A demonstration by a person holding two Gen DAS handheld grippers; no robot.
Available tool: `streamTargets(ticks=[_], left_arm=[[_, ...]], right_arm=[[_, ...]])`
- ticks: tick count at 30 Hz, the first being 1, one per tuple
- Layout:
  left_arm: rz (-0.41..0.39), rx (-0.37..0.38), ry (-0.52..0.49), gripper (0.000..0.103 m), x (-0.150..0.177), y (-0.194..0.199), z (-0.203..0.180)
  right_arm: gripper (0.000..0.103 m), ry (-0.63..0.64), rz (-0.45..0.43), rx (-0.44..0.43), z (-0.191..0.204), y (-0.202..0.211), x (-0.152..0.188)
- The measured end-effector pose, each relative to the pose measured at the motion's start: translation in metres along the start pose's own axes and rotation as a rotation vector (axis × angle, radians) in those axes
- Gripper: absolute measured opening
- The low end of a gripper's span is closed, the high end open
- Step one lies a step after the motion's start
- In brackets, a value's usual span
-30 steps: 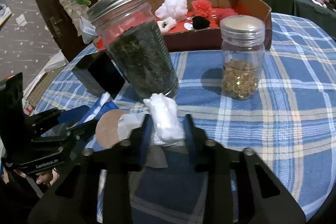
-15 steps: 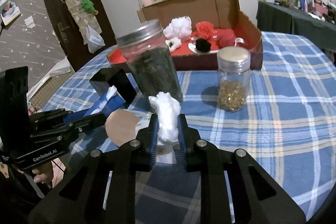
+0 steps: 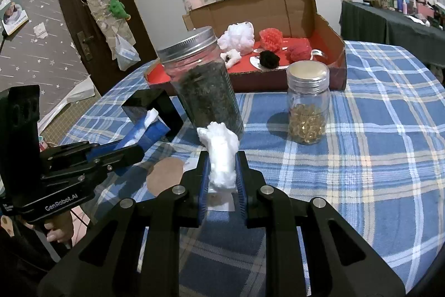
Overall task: Organize soft objects
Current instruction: 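Grasp the blue rolled sock with the left tool while the right tool grasps the white cloth, then lift both held items and carry them toward the cardboard box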
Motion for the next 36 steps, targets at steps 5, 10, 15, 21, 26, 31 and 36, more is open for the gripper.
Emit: streamTargets(ticks=[5, 10, 15, 21, 26, 31, 36], left_arm=[[0.002, 0.003, 0.008, 0.015, 0.001, 0.0, 0.001], [0.002, 0.006, 0.01, 0.015, 0.002, 0.0, 0.001], [0.0, -0.002, 0.01, 0.015, 0.0, 0.001, 0.004], [0.004, -0.023, 0.012, 0.015, -0.006, 0.004, 0.01], [0.009, -0.047, 0.019, 0.015, -0.012, 0.007, 0.02], [0.013, -0.07, 0.022, 0.015, -0.019, 0.011, 0.03], [0.018, -0.086, 0.016, 0.015, -0.027, 0.012, 0.04]], right_arm=[[0.018, -0.001, 0.001, 0.0, 0.0, -0.001, 0.001], [0.018, -0.001, 0.003, 0.001, 0.0, -0.001, 0.0], [0.018, 0.001, -0.007, 0.016, -0.001, 0.0, -0.001], [0.018, 0.014, -0.028, 0.061, -0.003, 0.003, -0.011], [0.018, 0.008, -0.044, 0.096, -0.011, 0.009, -0.022], [0.018, 0.001, -0.064, 0.127, -0.02, 0.016, -0.035], [0.018, 0.008, -0.083, 0.159, -0.025, 0.021, -0.049]])
Point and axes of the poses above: each gripper's, at about its wrist camera, not at the fingertips, and y roughly against the way its jaws point, z to its left, x to its underside, the point moved 2 cm from there along -y, roughly the way its jaws point, and after that the axes turned 15 degrees about -y, right-handed, at the moved point
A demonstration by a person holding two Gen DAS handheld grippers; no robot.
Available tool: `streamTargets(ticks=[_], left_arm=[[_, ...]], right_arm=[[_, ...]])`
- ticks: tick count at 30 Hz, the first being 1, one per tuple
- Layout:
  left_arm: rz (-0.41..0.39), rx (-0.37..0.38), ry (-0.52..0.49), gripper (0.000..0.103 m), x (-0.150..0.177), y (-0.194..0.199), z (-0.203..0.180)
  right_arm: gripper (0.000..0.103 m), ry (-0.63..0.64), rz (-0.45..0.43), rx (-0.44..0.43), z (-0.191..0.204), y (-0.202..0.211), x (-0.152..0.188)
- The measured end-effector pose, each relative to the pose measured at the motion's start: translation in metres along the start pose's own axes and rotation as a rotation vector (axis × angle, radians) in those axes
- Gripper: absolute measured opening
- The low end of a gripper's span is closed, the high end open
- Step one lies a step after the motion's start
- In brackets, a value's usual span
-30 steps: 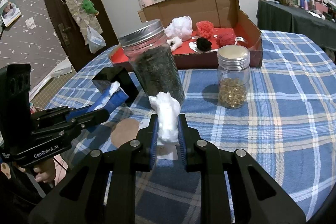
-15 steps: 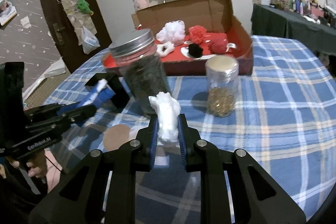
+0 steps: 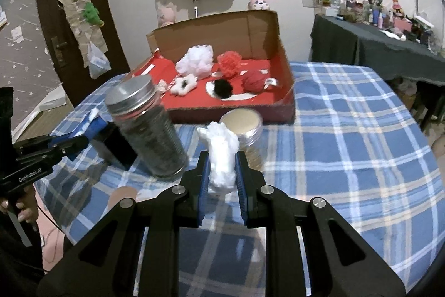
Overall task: Organize soft objects
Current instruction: 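Lift both held items and carry them toward the cardboard box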
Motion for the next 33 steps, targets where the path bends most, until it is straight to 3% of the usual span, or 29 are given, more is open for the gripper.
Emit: streamTargets(ticks=[9, 17, 33], left_arm=[[0.015, -0.012, -0.03, 0.015, -0.02, -0.013, 0.013], [0.056, 0.05, -0.057, 0.015, -0.041, -0.035, 0.026], [0.198, 0.191, -0.05, 0.015, -0.067, -0.094, 0.061]], right_arm=[[0.018, 0.048, -0.007, 0.038, -0.002, -0.007, -0.028], [0.018, 0.077, 0.041, 0.032, -0.002, -0.027, -0.053], [0.018, 0.079, 0.25, -0.021, -0.003, -0.097, -0.102]])
Point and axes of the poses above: each gripper's, at about its wrist camera, not at the fingertips, and y roughly against the way its jaws point, z to its left, x to its underside, the point moved 2 cm from there along -y, roughly the way its jaws point, and after that the axes turned 15 degrees about -y, right-handed, at the moved point
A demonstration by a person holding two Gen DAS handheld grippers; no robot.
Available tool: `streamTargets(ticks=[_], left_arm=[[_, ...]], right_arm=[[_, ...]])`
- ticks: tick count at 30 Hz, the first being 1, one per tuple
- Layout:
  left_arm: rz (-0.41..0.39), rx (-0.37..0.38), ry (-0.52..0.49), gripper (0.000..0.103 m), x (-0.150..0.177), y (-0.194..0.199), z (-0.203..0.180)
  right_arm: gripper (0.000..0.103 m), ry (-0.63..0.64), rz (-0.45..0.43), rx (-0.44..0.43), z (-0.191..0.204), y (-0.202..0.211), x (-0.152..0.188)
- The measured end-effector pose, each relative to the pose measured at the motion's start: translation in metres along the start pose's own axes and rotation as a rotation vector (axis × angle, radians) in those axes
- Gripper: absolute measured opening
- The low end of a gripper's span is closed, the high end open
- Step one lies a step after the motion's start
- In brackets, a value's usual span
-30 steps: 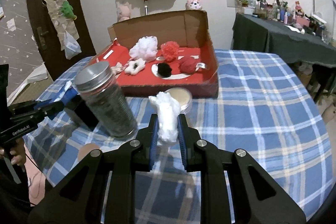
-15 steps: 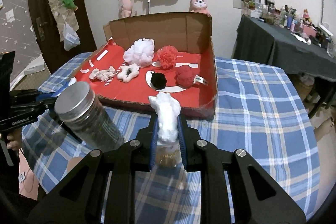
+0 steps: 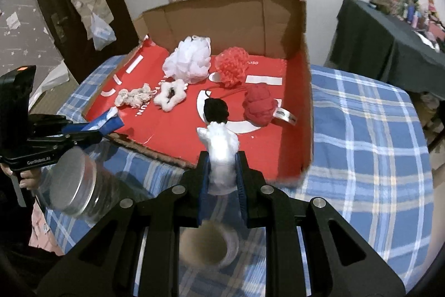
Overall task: Organize soft objects
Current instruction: 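Lift both held items and carry them toward the cardboard box, then lower the blue sock with the left tool while the right tool lowers the white cloth, then open both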
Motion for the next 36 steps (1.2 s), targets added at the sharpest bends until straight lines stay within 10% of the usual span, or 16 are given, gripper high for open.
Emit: streamTargets(ticks=[15, 36], left_arm=[[0.165, -0.036, -0.085, 0.015, -0.025, -0.053, 0.034], [0.265, -0.072, -0.137, 0.016, -0.031, -0.091, 0.051]], right_arm=[[0.018, 0.113, 0.196, 0.185, -0.006, -0.073, -0.035], [0.018, 0.272, 0.245, 0.32, 0.012, -0.099, -0.028]])
Point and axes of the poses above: each gripper's, at about its wrist camera, not at the fingertips, and y roughly against the way its jaws point, z to its left, x to its underside, the point moved 2 cm from there along -y, roughly the way its jaws point, and after that the axes turned 15 degrees about -y, right-handed, at the moved point
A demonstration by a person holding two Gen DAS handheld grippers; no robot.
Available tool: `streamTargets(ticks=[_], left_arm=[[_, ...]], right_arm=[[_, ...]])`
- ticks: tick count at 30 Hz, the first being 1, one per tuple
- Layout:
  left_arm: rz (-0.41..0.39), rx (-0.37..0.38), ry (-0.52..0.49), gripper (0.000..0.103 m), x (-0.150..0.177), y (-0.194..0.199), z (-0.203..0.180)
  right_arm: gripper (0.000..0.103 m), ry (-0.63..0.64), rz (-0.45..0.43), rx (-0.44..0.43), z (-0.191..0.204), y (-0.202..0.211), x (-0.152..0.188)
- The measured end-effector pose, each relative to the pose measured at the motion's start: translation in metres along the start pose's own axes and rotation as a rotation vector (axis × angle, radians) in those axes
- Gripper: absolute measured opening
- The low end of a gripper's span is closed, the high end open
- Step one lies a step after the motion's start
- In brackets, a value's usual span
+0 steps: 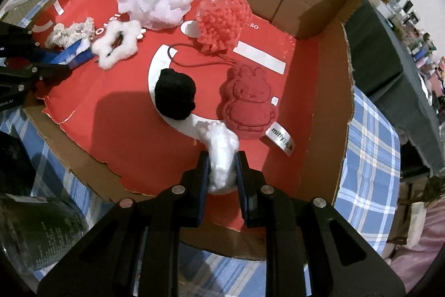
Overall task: Organize soft objects
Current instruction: 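Lower the blue sock with the left tool while the right tool lowers the white cloth, then open both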
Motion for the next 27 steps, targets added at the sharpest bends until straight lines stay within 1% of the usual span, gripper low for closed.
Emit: streamTargets(ticks=[1, 4, 6, 8, 12, 14, 16, 19, 21, 22, 23, 25, 27], left_arm=[[0.002, 0.0, -0.001, 0.016, 0.0, -0.001, 0.0], [0.005, -0.001, -0.001, 0.021, 0.0, -0.003, -0.001], [0.004, -0.002, -0.001, 0.026, 0.0, -0.003, -0.002], [0.003, -0.005, 0.0, 0.034, 0.001, -0.003, -0.002], [-0.005, -0.009, 0.004, 0.036, 0.001, -0.005, -0.001], [-0.007, -0.007, 0.006, 0.042, 0.001, -0.005, -0.001], [-0.015, -0.005, 0.008, 0.043, 0.001, -0.004, 0.0], [-0.022, -0.006, 0.005, 0.045, 0.002, 0.001, 0.0], [-0.028, -0.006, 0.003, 0.048, 0.002, 0.004, -0.002], [-0.032, -0.006, 0.003, 0.051, 0.002, 0.005, -0.002], [-0.036, -0.007, 0.002, 0.053, 0.002, 0.007, -0.003], [-0.047, -0.01, 0.001, 0.056, 0.001, 0.011, -0.005], [-0.056, -0.012, 0.001, 0.059, 0.002, 0.015, -0.007]], right_arm=[[0.018, 0.002, 0.005, -0.004, 0.001, -0.001, 0.0], [0.019, 0.003, 0.013, -0.005, 0.006, -0.004, 0.0], [0.019, 0.0, 0.018, -0.009, 0.003, -0.006, 0.0], [0.019, -0.004, 0.022, -0.013, 0.002, -0.008, -0.001], [0.02, -0.005, 0.021, -0.018, -0.002, -0.011, -0.003], [0.02, -0.005, 0.019, -0.024, -0.002, -0.01, -0.003], [0.022, -0.005, 0.016, -0.027, -0.001, -0.009, -0.003], [0.027, -0.003, 0.013, -0.03, 0.0, -0.008, -0.003], [0.034, -0.006, 0.011, -0.034, 0.001, -0.005, -0.003], [0.052, -0.007, 0.006, -0.035, 0.002, -0.004, -0.003], [0.055, -0.003, -0.003, -0.049, 0.004, -0.001, -0.003], [0.056, -0.001, -0.022, -0.033, 0.007, 0.004, -0.003], [0.056, -0.001, -0.037, -0.035, 0.01, 0.011, -0.003]])
Point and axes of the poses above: each gripper's, at about its wrist camera, not at the fingertips, and y roughly against the way its jaws point, z to its left, x to its underside, the point moved 2 cm from there along -y, roughly the way its jaws point, and after that the axes turned 15 degrees about -y, right-handed, at the moved point
